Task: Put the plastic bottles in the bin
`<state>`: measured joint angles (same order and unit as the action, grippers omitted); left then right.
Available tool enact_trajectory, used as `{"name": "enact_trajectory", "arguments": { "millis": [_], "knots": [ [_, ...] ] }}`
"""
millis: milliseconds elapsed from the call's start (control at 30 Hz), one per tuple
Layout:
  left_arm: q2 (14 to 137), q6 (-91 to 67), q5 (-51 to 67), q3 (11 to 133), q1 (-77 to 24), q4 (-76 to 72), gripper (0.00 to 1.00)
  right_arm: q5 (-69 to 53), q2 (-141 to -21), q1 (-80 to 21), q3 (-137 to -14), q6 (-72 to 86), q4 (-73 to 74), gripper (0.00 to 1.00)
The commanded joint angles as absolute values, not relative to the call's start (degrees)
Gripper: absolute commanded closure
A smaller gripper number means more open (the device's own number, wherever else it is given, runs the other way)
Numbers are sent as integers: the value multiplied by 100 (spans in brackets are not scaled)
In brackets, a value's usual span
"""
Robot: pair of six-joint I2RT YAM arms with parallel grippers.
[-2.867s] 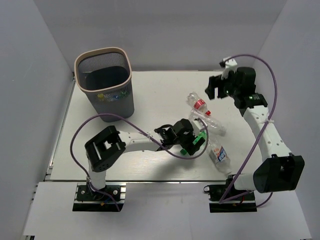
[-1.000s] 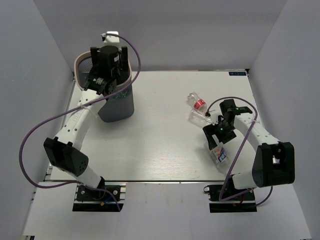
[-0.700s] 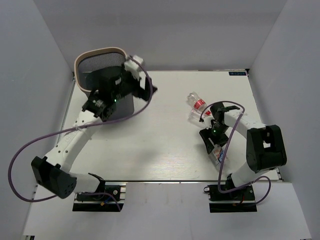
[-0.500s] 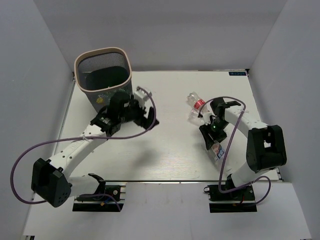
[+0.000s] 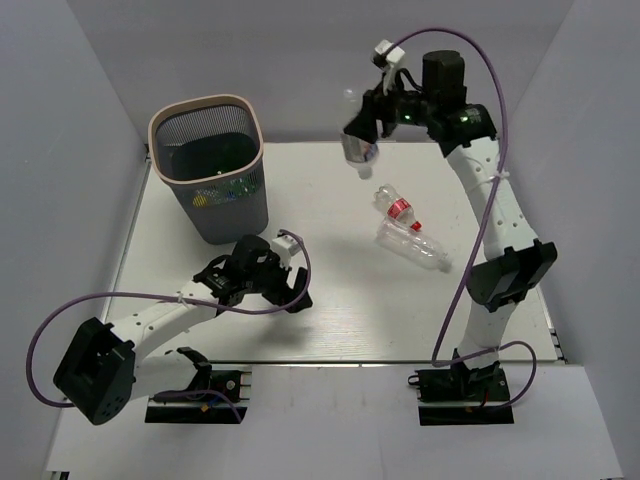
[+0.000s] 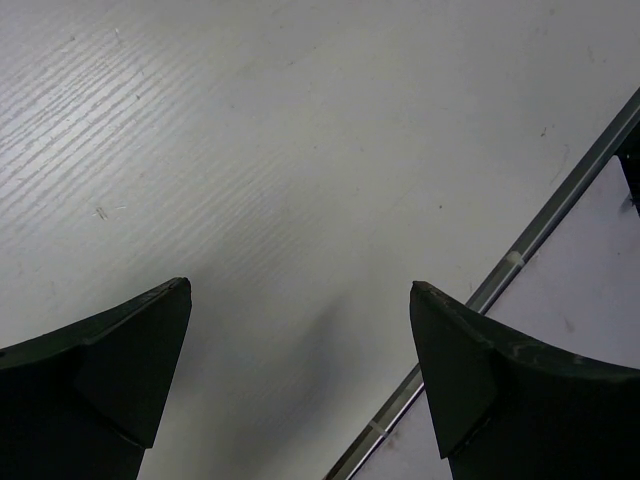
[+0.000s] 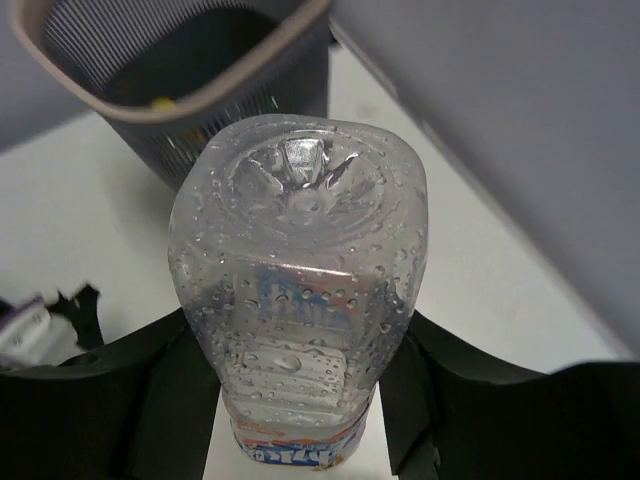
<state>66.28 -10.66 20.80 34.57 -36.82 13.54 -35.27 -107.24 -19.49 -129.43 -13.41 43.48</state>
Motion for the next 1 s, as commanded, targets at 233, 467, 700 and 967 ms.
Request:
{"name": "enact_trajectory", "arguments": {
  "millis": [233,467,700,967],
  "knots": [
    [6416,-1511,1969,3252,-4051,861,0,-3666,-11440,-3207,-12487,1643,-2574,93],
    [6478,-1617,1784,3200,-4280,861,0,-3410,-11962,-3735,-13114,1679,-3313,95],
    [6600,-1723,1582,3392,-4526,748,0,-2980,-12647,-4157,-13278,1661,-3351,39],
    [7312,-1564,1301,4235,-4764,537,0,-2953,-13026,-4298,-13395,1275,-3129,10]
  ]
}}
